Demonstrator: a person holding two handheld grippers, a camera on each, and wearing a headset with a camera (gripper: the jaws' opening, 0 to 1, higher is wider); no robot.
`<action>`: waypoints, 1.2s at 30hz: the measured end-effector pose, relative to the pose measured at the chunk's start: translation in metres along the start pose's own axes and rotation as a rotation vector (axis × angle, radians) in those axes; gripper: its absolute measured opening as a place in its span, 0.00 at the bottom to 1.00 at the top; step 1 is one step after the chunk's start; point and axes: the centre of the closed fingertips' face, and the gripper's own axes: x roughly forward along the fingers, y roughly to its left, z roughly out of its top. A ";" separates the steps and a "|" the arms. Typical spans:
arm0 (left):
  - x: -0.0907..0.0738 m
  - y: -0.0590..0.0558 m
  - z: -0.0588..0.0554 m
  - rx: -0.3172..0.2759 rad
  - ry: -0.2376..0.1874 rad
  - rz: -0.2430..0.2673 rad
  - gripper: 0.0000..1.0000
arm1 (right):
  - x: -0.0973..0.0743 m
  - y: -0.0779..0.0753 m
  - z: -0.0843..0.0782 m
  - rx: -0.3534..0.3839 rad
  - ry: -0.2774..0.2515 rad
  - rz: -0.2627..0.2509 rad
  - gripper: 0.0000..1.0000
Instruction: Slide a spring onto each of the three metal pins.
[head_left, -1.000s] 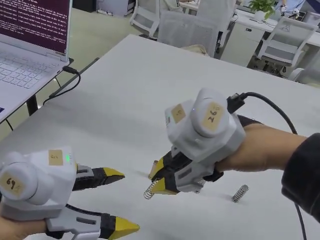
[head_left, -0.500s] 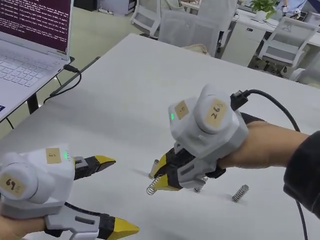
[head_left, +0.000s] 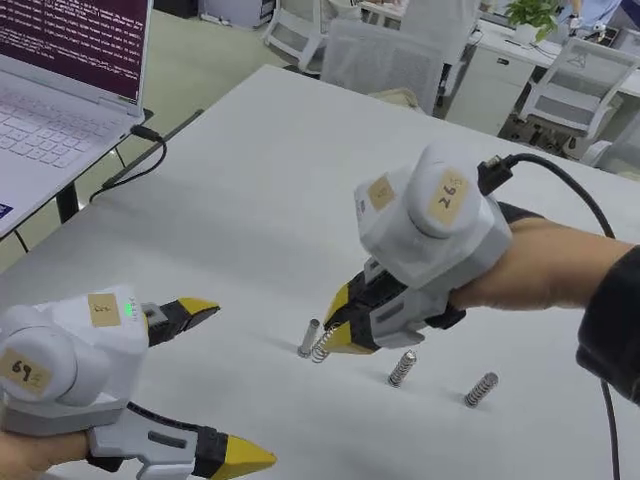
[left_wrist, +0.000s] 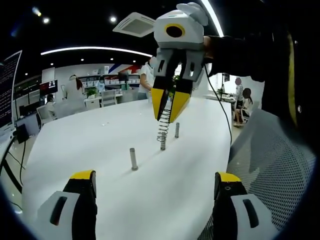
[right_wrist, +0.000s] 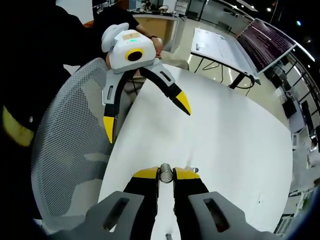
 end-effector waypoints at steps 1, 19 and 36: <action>0.000 0.000 0.000 -0.001 -0.001 0.002 0.95 | -0.001 -0.002 0.000 0.002 -0.001 -0.002 0.07; -0.005 0.002 -0.007 -0.003 0.007 0.022 0.96 | 0.005 -0.043 -0.013 0.013 0.070 -0.032 0.07; -0.005 -0.001 -0.008 0.028 0.024 0.018 0.94 | 0.021 -0.056 -0.015 0.043 0.100 0.025 0.08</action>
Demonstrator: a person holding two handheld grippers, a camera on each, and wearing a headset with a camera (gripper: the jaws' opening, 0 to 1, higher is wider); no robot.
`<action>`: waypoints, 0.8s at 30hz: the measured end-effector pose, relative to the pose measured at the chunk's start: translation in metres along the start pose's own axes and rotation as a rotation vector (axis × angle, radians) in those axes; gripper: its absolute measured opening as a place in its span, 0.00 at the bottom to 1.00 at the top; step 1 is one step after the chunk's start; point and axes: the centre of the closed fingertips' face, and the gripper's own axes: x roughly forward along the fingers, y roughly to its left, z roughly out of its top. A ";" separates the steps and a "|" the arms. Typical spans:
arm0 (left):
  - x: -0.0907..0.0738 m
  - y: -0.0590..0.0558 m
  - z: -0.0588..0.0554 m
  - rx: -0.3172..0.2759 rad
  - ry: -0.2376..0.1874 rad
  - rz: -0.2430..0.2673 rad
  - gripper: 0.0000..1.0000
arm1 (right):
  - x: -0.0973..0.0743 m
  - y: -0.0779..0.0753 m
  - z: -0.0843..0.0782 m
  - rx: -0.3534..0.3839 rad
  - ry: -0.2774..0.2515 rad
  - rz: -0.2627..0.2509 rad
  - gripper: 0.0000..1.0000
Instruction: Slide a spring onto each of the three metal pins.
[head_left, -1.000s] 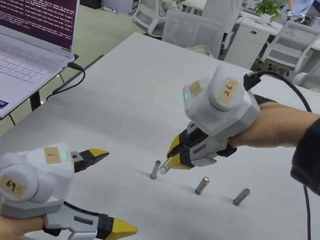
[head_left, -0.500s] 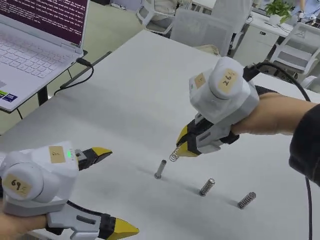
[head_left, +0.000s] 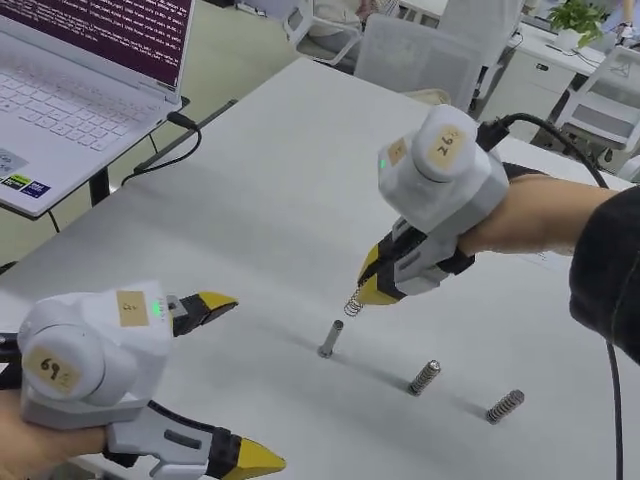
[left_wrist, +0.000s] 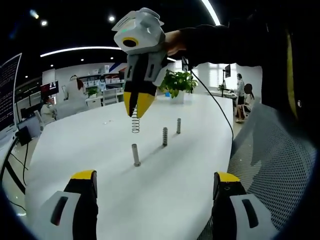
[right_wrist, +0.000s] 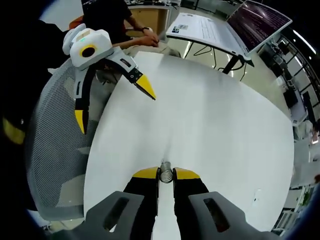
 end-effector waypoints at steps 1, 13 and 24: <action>0.000 0.000 -0.001 0.000 0.002 0.000 0.94 | 0.002 0.000 0.000 -0.002 0.002 0.002 0.08; -0.001 -0.001 -0.002 0.003 0.004 -0.001 0.93 | 0.013 -0.004 -0.002 0.019 0.013 0.028 0.08; -0.001 0.000 -0.002 -0.002 0.005 -0.001 0.91 | 0.021 -0.003 -0.004 0.018 0.027 0.035 0.08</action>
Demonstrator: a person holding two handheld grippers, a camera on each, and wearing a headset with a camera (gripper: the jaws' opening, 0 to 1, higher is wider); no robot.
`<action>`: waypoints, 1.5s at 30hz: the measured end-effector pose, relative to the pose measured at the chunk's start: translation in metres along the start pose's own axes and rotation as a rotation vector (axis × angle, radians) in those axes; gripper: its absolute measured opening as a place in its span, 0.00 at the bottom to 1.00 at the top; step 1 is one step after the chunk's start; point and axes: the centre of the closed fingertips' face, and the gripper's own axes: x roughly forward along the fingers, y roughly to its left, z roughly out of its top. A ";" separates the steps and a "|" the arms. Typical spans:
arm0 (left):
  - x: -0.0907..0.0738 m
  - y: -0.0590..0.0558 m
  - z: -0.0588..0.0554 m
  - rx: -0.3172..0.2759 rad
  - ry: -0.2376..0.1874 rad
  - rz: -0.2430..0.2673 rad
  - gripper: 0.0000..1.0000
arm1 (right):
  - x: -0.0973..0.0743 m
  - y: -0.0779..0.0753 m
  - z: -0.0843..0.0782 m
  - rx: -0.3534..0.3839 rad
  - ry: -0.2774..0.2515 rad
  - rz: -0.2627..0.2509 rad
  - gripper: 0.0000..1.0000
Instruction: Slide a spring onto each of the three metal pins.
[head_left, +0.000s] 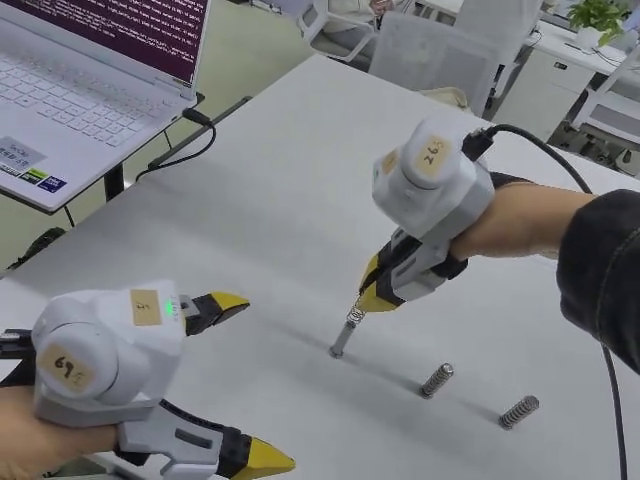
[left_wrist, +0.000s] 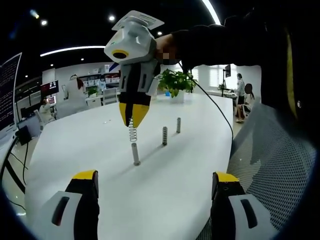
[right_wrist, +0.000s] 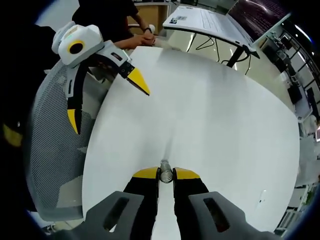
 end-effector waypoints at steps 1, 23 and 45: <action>0.000 0.000 0.000 0.000 0.001 0.000 0.91 | 0.001 0.001 -0.001 0.002 0.002 0.003 0.08; 0.003 0.000 -0.003 -0.009 0.007 -0.007 0.89 | 0.015 -0.001 -0.008 0.015 0.007 0.017 0.08; 0.003 0.002 -0.004 -0.017 0.006 -0.005 0.87 | 0.040 -0.001 -0.016 0.018 0.037 0.021 0.08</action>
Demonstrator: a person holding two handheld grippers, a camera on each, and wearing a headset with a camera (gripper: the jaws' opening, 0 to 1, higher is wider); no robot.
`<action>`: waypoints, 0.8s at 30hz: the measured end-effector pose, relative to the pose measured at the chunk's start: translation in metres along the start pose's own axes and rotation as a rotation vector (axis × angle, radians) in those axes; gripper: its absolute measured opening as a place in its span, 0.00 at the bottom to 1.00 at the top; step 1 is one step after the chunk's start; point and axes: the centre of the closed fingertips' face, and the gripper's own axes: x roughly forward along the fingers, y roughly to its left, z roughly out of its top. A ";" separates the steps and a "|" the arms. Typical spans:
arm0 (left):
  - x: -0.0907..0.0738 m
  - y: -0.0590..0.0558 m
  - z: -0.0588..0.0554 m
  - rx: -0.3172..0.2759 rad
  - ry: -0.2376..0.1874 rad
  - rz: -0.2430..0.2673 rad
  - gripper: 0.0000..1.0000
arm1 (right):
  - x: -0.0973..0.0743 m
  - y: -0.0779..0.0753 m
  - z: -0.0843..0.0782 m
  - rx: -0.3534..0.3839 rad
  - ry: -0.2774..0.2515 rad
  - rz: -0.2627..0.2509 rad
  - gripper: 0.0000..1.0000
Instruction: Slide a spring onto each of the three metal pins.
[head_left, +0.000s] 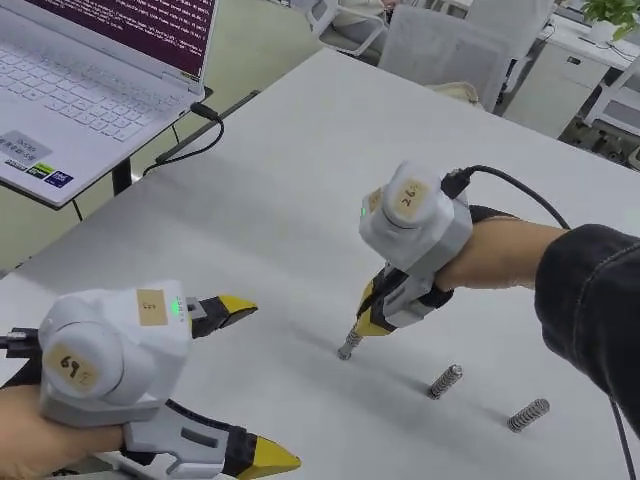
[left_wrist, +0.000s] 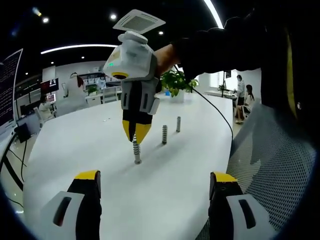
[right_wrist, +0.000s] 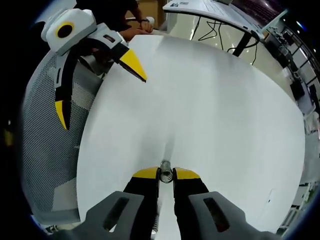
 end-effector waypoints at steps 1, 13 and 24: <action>0.000 0.000 0.000 -0.001 0.000 0.000 0.87 | 0.001 0.000 0.000 0.001 0.000 -0.001 0.08; 0.000 0.001 0.000 -0.001 0.001 0.001 0.87 | 0.011 0.002 -0.006 0.011 0.010 -0.003 0.08; -0.001 0.001 -0.001 -0.004 0.002 0.001 0.86 | 0.017 0.004 -0.007 0.022 0.003 -0.002 0.08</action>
